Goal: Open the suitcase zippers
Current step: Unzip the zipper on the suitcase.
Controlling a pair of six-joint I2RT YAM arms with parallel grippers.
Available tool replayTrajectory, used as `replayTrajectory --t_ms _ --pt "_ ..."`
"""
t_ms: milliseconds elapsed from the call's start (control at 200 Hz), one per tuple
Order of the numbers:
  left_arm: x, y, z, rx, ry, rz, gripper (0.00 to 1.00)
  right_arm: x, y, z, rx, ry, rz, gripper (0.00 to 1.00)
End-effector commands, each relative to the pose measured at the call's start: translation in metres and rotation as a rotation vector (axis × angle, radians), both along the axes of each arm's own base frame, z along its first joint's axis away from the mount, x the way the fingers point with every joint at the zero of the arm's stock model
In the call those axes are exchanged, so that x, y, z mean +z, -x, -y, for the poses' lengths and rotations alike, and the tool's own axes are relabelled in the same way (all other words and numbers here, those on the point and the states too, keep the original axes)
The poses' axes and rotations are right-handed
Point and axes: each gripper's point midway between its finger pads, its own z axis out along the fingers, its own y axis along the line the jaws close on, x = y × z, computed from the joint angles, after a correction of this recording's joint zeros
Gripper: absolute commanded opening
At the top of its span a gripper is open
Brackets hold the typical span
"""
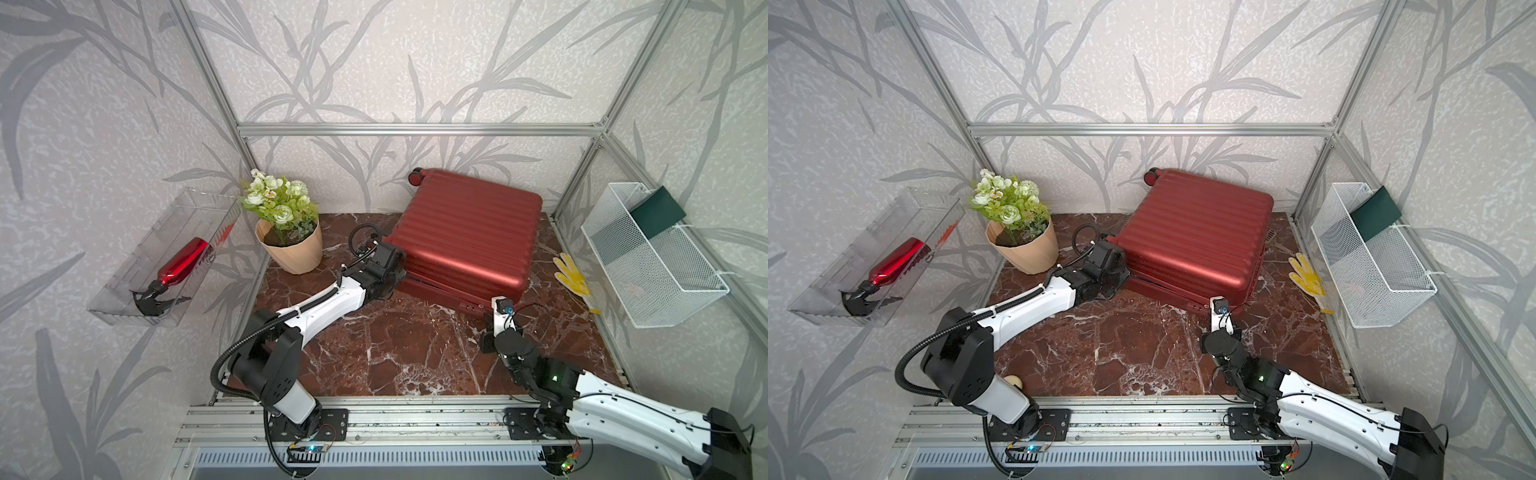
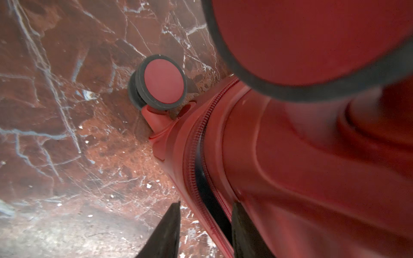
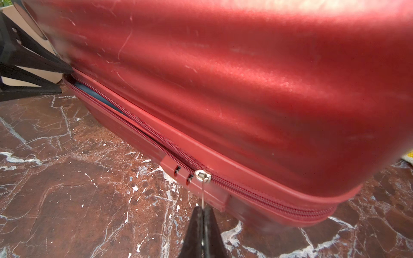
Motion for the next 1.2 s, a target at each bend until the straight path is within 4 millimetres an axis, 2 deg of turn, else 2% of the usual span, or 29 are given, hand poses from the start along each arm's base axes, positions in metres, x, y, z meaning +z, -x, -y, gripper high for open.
replayTrajectory --t_ms 0,380,555,640,750,835,875,1000,1075,1195 --pt "-0.059 0.009 0.005 -0.002 -0.004 -0.116 0.34 -0.001 0.002 -0.002 0.016 0.005 -0.008 0.00" --pt "-0.068 0.026 -0.011 0.028 -0.002 -0.101 0.23 -0.003 0.000 -0.005 0.014 0.001 -0.013 0.00" --pt "-0.067 0.023 -0.001 0.004 0.040 -0.081 0.23 -0.005 0.001 -0.006 0.018 -0.006 -0.021 0.00" --pt "-0.063 0.019 0.008 -0.022 0.036 -0.066 0.29 -0.006 0.002 -0.007 0.025 -0.008 -0.028 0.00" --pt "-0.065 0.012 0.019 -0.044 0.024 -0.087 0.48 -0.006 0.003 -0.010 0.043 -0.016 -0.035 0.00" --pt "-0.069 0.006 0.021 -0.040 0.011 -0.092 0.53 -0.007 0.004 -0.014 0.061 -0.013 -0.044 0.00" --pt "-0.072 0.004 0.021 -0.038 0.002 -0.097 0.49 -0.008 0.004 -0.016 0.072 -0.009 -0.048 0.00" --pt "-0.073 0.003 0.012 -0.010 -0.024 -0.098 0.20 -0.010 0.002 -0.005 0.034 0.033 -0.041 0.00" --pt "-0.066 0.003 -0.002 0.016 -0.063 -0.086 0.01 -0.015 -0.001 0.010 -0.021 0.068 -0.053 0.00" --pt "-0.058 0.005 -0.031 0.103 -0.117 -0.080 0.00 -0.021 -0.004 0.028 -0.078 0.050 -0.079 0.00"
